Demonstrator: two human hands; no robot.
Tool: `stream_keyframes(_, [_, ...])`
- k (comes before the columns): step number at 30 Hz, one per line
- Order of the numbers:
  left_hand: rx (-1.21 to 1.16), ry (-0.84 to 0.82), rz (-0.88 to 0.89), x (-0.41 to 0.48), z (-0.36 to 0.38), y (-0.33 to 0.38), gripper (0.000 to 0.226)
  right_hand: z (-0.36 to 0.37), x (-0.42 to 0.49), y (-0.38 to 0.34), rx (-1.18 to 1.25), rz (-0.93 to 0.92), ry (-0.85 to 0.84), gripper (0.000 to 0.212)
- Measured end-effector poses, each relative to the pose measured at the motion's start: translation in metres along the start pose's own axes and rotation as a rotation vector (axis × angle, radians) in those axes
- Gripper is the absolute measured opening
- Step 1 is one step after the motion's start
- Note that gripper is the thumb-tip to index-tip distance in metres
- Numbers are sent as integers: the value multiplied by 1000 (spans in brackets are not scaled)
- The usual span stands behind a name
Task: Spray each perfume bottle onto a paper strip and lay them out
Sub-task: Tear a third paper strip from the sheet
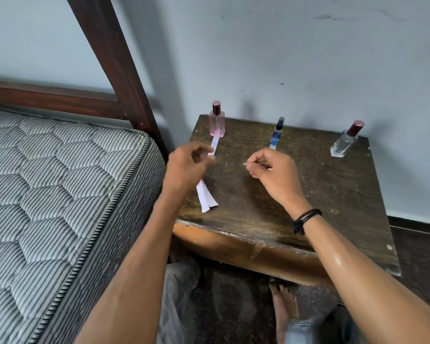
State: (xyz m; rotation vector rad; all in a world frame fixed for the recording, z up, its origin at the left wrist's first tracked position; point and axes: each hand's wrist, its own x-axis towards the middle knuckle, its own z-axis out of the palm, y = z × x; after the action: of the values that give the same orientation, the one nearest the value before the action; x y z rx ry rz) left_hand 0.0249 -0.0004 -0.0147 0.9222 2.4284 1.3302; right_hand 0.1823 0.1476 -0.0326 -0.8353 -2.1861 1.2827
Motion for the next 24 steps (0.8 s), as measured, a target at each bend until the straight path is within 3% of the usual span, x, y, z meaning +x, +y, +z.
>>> stream_keyframes(3, [46, -173, 92, -10, 37, 26, 17, -18, -7, 5, -161, -88, 69, 9])
stream_keyframes(7, [81, -301, 152, -15, 74, 48, 25, -41, -21, 10, -169, -87, 52, 12])
stream_keyframes(12, [50, -295, 150, -14, 93, 62, 14, -63, -33, 21, -149, -92, 46, 14])
stream_keyframes(24, [43, -247, 81, -13, 114, 69, 10, -97, -36, 42, -205, -160, 134, 8])
